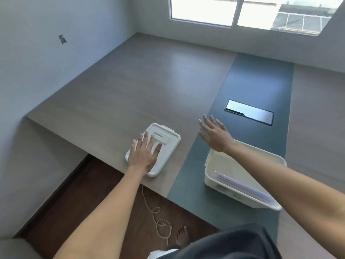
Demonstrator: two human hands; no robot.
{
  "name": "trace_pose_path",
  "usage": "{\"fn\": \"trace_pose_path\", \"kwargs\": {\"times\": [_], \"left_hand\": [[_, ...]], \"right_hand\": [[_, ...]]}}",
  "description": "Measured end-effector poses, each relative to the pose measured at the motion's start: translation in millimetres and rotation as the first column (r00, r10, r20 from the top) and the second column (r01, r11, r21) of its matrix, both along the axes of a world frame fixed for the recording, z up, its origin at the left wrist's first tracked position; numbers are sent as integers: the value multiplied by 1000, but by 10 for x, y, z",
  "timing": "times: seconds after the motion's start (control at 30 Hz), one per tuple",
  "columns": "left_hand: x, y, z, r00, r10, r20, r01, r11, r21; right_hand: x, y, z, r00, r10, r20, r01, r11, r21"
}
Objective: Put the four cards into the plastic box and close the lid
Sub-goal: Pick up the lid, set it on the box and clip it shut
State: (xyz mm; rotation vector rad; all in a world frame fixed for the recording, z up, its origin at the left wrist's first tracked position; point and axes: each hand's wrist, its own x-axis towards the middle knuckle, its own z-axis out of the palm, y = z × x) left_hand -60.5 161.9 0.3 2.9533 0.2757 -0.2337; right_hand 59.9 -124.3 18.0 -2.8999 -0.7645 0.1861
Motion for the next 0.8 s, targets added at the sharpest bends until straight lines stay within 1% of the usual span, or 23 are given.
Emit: {"fn": "trace_pose_path", "kwargs": {"times": [0.1, 0.17, 0.3, 0.5, 0.67, 0.8], "left_hand": [[-122, 143, -61, 997, 76, -26, -76, 997, -7], [-207, 207, -132, 987, 154, -51, -155, 988, -22], [-359, 257, -322, 939, 323, -120, -334, 938, -92], [-543, 212, -621, 884, 409, -227, -443, 887, -129], [-551, 129, -683, 851, 448, -276, -503, 845, -182], [-504, 93, -690, 811, 509, -288, -578, 770, -269]], "right_hand": [[96, 272, -75, 997, 69, -41, -69, 998, -9], [157, 462, -143, 990, 117, -75, -119, 993, -16], [265, 803, -296, 965, 179, -189, -186, 982, -20], [465, 1150, -563, 916, 197, -350, -231, 971, -55], [594, 1285, -726, 900, 159, -406, -211, 973, -88], [650, 1373, -804, 876, 121, -467, -168, 984, -61]]}}
